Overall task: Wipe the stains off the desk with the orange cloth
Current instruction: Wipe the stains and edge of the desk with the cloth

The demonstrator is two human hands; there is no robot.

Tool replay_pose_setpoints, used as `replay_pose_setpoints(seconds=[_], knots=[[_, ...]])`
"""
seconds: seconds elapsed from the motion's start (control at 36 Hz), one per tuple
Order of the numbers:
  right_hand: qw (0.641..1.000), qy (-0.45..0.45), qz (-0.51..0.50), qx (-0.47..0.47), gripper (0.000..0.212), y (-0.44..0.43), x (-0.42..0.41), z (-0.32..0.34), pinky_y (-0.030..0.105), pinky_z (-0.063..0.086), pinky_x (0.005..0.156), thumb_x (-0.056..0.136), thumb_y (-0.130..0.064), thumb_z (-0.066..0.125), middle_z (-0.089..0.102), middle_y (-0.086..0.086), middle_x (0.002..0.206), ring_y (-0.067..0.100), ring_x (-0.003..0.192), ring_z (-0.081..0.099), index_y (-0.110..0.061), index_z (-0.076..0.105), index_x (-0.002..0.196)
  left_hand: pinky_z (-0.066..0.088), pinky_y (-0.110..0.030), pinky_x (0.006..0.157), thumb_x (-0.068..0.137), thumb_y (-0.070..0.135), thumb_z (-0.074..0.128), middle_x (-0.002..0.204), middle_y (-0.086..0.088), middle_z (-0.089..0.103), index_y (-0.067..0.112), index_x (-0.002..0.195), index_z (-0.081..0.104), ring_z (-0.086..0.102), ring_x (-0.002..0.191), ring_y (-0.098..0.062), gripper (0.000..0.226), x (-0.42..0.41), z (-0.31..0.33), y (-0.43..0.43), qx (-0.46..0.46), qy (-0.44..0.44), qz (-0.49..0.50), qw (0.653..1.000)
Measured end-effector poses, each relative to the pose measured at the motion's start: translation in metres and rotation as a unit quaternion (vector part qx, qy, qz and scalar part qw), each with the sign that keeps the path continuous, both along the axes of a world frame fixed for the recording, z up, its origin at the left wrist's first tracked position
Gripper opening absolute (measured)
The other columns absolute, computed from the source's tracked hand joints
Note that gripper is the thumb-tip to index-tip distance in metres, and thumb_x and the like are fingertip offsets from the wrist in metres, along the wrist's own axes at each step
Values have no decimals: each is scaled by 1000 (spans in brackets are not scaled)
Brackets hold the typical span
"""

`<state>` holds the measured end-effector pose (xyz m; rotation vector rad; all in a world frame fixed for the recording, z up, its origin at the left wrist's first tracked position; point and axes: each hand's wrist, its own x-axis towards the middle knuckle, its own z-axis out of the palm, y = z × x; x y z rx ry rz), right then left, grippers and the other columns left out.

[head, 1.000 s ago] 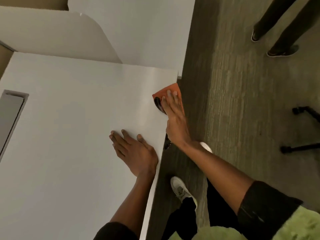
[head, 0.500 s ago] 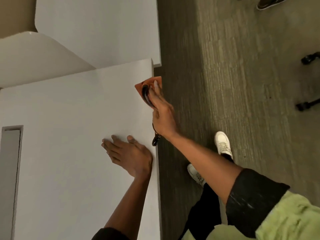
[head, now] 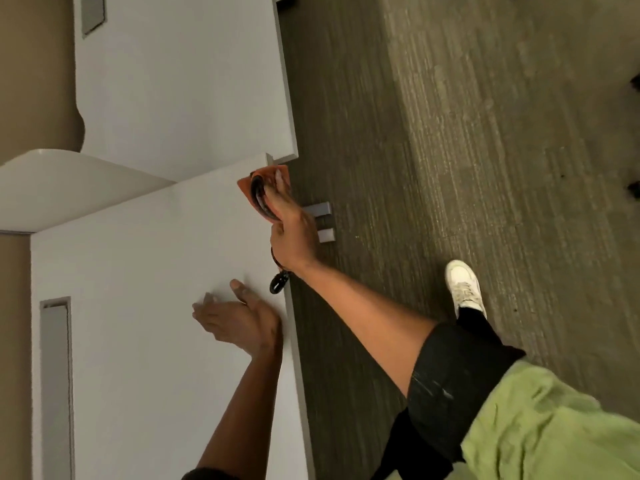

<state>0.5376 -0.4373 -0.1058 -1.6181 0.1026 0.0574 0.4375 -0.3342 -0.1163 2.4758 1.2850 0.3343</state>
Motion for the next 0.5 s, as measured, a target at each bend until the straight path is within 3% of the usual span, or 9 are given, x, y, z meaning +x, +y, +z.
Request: replay_pose_setpoints(seconds=[0.11, 0.28, 0.42, 0.5], knots=[[1000, -3, 21, -2, 87, -2, -28, -2, 42, 34, 126, 83, 28, 52, 21, 6, 172, 22, 159, 21, -11, 37, 159, 17, -54, 131, 115, 41, 33, 173, -22, 26, -2, 160, 34, 17, 164, -37, 62, 18, -1, -8, 18, 26, 17, 999], [999, -3, 53, 9, 82, -9, -69, -7, 39, 37, 124, 88, 22, 56, 19, 0, 172, 17, 158, 24, -12, 36, 159, 21, -56, 130, 114, 42, 33, 170, -20, 30, 3, 157, 37, 23, 161, -38, 59, 20, -5, -9, 42, 52, 16, 998], [999, 4, 34, 30, 74, -14, 5, -6, 45, 41, 121, 88, 23, 54, 30, 10, 169, 26, 153, 36, -9, 44, 154, 27, -61, 126, 112, 45, 38, 167, -22, 33, 2, 153, 39, 28, 157, -42, 59, 21, -7, -9, 52, 85, 11, 995], [999, 17, 27, 38, 78, -19, 47, 0, 32, 32, 124, 86, 26, 50, 31, 12, 168, 25, 154, 32, -10, 45, 155, 29, -63, 124, 111, 49, 37, 164, -23, 35, 2, 150, 40, 29, 156, -44, 62, 20, -8, -9, 56, 82, 0, 995]])
